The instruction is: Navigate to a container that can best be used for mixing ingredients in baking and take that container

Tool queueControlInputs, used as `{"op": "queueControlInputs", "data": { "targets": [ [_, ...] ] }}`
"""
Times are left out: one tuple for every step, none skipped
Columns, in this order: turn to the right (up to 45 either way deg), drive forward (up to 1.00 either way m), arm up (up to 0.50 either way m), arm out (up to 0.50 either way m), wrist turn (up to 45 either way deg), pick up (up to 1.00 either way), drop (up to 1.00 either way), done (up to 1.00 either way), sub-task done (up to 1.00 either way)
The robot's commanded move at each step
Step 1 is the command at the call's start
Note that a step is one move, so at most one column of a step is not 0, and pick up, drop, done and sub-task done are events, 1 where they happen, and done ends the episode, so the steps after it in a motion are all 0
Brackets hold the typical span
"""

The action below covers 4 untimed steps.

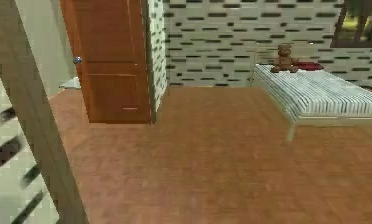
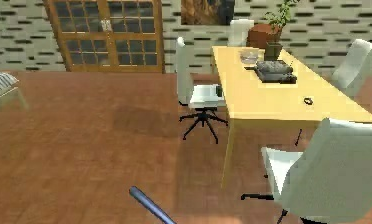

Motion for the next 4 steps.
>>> {"op": "queueControlInputs", "data": {
  "targets": [
    [42.0,0.0,0.0,0.0,0.0,0.0,0.0,0.0,0.0],
    [0.0,1.0,0.0,0.0,0.0,0.0,0.0,0.0,0.0],
    [6.0,0.0,0.0,0.0,0.0,0.0,0.0,0.0,0.0],
    [0.0,0.25,0.0,0.0,0.0,0.0,0.0,0.0,0.0]
  ]
}}
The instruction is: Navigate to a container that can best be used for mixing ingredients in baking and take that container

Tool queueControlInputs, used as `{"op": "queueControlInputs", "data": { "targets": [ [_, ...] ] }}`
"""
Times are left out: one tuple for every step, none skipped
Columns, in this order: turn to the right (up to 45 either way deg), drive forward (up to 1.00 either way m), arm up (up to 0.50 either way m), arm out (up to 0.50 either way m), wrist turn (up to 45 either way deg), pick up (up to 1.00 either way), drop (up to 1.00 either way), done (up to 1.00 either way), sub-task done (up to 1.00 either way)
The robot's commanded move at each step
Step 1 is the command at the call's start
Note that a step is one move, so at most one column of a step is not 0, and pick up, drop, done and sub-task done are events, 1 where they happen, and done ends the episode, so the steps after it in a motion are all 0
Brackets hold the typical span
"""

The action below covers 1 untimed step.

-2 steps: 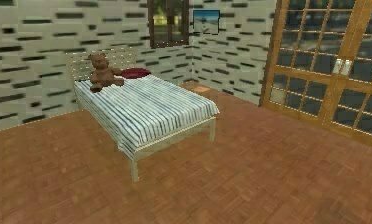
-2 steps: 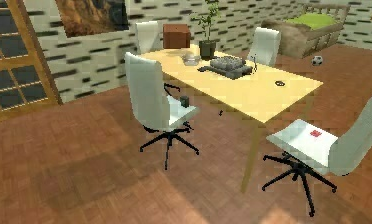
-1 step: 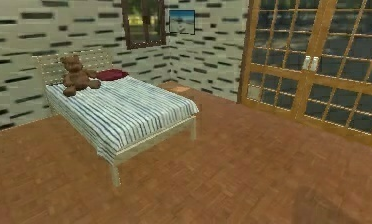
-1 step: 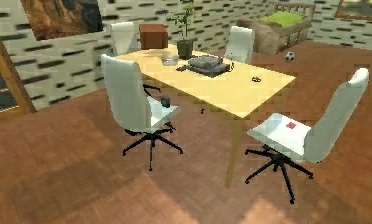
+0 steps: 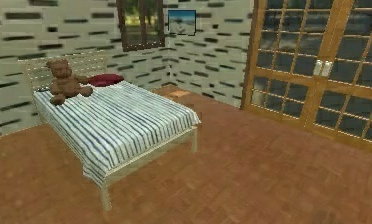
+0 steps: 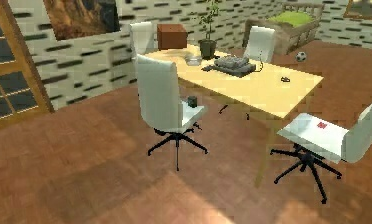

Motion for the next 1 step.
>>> {"op": "queueControlInputs", "data": {
  "targets": [
    [45.0,0.0,0.0,0.0,0.0,0.0,0.0,0.0,0.0]
  ]
}}
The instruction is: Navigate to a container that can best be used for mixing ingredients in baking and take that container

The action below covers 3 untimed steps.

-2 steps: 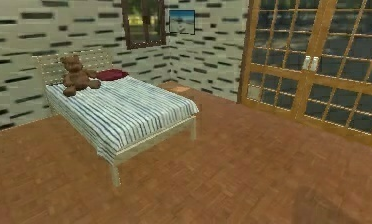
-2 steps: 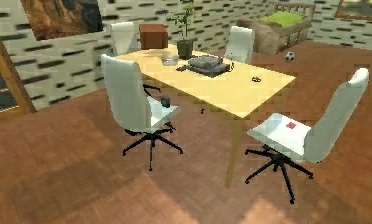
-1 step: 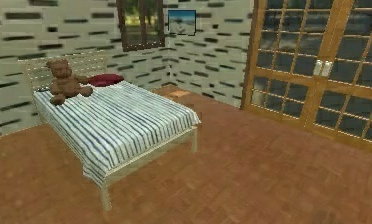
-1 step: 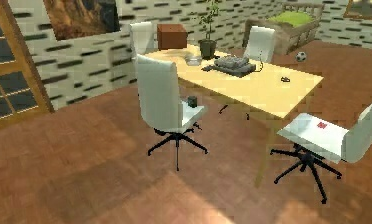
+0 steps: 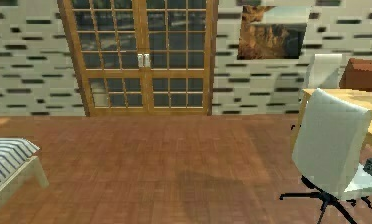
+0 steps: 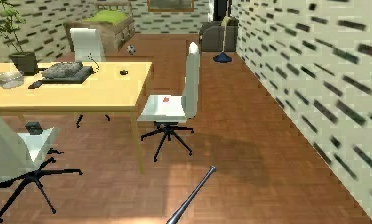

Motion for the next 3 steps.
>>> {"op": "queueControlInputs", "data": {
  "targets": [
    [6.0,0.0,0.0,0.0,0.0,0.0,0.0,0.0,0.0],
    [0.0,0.4,0.0,0.0,0.0,0.0,0.0,0.0,0.0],
    [45.0,0.0,0.0,0.0,0.0,0.0,0.0,0.0,0.0]
  ]
}}
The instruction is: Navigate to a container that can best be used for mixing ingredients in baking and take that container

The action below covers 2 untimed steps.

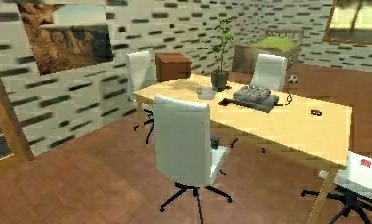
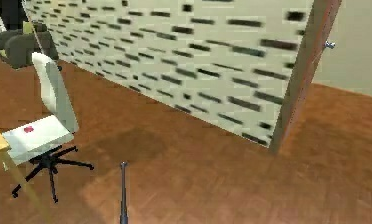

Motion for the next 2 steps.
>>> {"op": "queueControlInputs", "data": {
  "targets": [
    [0.0,0.45,0.0,0.0,0.0,0.0,0.0,0.0,0.0],
    [36.0,0.0,0.0,0.0,0.0,0.0,0.0,0.0,0.0]
  ]
}}
